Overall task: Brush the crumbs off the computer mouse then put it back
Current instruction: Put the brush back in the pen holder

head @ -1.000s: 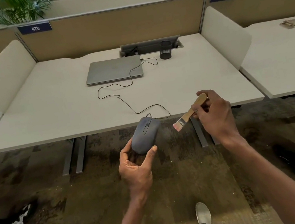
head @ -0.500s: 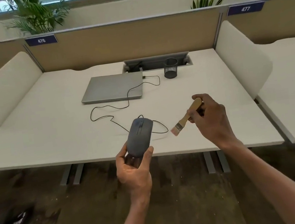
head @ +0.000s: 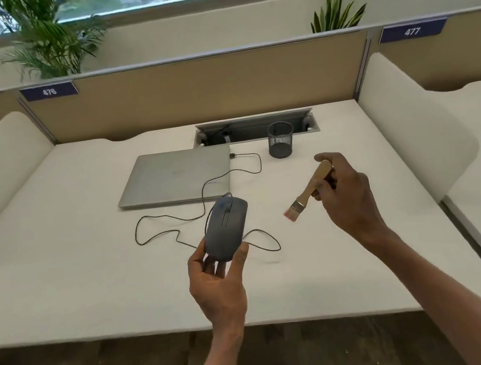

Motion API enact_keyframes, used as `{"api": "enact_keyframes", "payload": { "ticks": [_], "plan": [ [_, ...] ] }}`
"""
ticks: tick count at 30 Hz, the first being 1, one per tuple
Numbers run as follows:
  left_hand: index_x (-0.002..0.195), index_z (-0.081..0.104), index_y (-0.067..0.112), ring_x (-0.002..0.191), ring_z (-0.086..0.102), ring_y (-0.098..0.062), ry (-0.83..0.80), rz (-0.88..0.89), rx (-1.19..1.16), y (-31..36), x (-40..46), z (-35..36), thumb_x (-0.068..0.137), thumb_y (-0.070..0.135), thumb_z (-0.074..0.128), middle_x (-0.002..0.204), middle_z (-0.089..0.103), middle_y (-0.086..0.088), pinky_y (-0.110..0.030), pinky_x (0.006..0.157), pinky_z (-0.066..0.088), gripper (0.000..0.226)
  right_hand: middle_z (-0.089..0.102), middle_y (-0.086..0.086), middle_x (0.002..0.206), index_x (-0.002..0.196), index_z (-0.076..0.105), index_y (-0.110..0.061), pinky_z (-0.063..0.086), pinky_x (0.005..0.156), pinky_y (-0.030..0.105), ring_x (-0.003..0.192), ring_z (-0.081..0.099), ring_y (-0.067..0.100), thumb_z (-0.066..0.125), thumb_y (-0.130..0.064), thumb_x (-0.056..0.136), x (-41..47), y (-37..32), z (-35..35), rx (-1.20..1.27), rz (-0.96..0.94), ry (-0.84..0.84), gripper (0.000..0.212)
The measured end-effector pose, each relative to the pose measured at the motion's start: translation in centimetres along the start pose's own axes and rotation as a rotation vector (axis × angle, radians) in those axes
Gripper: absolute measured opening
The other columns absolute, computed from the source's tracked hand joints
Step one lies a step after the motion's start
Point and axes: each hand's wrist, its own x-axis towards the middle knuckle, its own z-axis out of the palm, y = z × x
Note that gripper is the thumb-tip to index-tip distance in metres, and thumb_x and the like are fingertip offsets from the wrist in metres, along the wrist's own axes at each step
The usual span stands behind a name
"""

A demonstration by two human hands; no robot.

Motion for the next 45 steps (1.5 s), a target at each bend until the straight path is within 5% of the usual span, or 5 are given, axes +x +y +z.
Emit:
{"api": "enact_keyframes", "payload": {
  "ticks": [14,19,28,36,45],
  "plan": [
    [0.114,0.065,0.03,0.101,0.075,-0.013,-0.069,-0.045,-0.051,-3.5,9.4,5.5,0.064,0.008,0.094,0.108,0.076,0.014,-0.018,0.08,0.059,0.061,0.072,0.012,0.091,0.124,0.058,-0.007,0.057,0.076,0.047,0.076,0.07,0.033,0.056,0.0,0.094,15.0,3.4,5.0,-0.084,-0.021,0.161,0.031],
    [0.109,0.067,0.038,0.104,0.075,-0.015,-0.078,-0.072,-0.054,-4.3,10.1,7.8,0.056,0.024,0.094,0.111,0.076,0.012,-0.022,0.087,0.059,0.061,0.071,0.015,0.081,0.117,0.061,-0.005,0.056,0.071,0.05,0.072,0.066,0.035,0.055,-0.005,0.095,22.1,6.0,6.6,-0.112,-0.052,0.227,0.023],
    [0.105,0.07,0.044,0.104,0.075,-0.015,-0.094,-0.107,-0.018,-6.2,10.3,12.0,0.051,0.023,0.096,0.113,0.076,0.011,-0.016,0.079,0.057,0.064,0.067,0.019,0.085,0.118,0.062,-0.002,0.036,0.062,0.032,0.071,0.052,0.029,0.046,-0.01,0.1,31.3,11.9,10.6,-0.228,-0.012,0.122,0.025],
    [0.105,0.072,0.041,0.102,0.075,-0.015,-0.076,-0.135,0.005,-7.9,10.5,13.2,0.047,0.018,0.1,0.111,0.077,0.009,-0.021,0.084,0.059,0.068,0.067,0.023,0.097,0.115,0.062,-0.005,0.049,0.08,0.05,0.09,0.06,0.041,0.043,-0.013,0.101,32.6,16.0,13.7,-0.344,0.017,-0.116,0.025],
    [0.105,0.071,0.041,0.097,0.076,-0.012,-0.061,-0.185,-0.024,-7.7,10.2,14.1,0.044,0.029,0.095,0.108,0.078,0.012,-0.015,0.049,0.053,0.066,0.056,0.021,0.104,0.116,0.064,-0.014,0.041,0.094,0.047,0.105,0.045,0.034,0.043,-0.018,0.1,32.5,18.9,16.4,-0.414,0.054,-0.188,0.026]
  ]
}}
